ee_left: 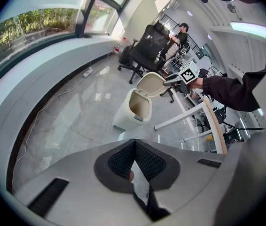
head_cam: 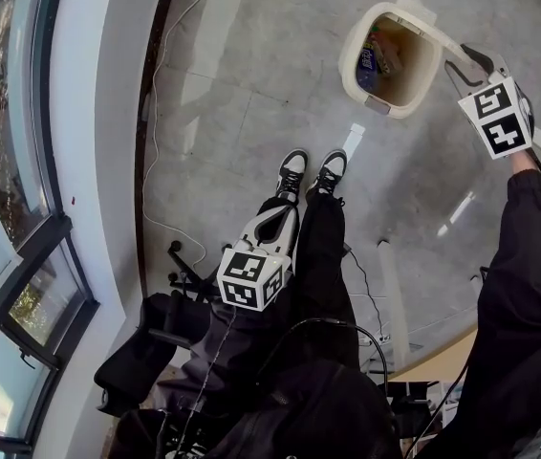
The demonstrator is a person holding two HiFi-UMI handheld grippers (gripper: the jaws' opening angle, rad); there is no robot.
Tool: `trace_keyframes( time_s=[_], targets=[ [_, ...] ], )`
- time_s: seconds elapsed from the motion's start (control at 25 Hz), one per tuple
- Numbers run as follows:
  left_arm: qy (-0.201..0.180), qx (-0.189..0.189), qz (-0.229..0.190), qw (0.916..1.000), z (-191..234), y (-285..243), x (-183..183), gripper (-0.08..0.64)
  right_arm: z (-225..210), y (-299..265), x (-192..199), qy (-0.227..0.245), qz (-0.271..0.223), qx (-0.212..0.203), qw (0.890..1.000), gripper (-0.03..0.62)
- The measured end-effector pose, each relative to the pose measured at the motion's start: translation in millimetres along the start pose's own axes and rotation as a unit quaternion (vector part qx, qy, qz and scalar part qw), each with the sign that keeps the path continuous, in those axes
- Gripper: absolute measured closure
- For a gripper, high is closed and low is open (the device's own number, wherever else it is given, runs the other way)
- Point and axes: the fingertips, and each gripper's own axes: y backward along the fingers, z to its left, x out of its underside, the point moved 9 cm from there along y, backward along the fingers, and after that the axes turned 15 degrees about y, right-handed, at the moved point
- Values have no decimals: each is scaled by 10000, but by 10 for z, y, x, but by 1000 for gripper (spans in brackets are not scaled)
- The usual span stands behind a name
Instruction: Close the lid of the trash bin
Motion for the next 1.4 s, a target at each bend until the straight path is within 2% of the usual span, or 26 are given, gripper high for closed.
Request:
trace_keyframes(
  time_s=[0.36, 1.08, 1.4],
  targets=[
    [-26, 6, 23, 10000, 39, 20, 52, 558, 555, -70, -7, 88, -102, -563, 9983, 426],
    [29, -50, 80, 10000, 153, 15, 152, 558, 1223, -579, 50, 210, -51, -1505, 9884, 426],
    [102, -105, 152, 9998, 207, -21, 261, 558, 1440, -913, 121, 284, -14, -1699, 9851, 426]
  ],
)
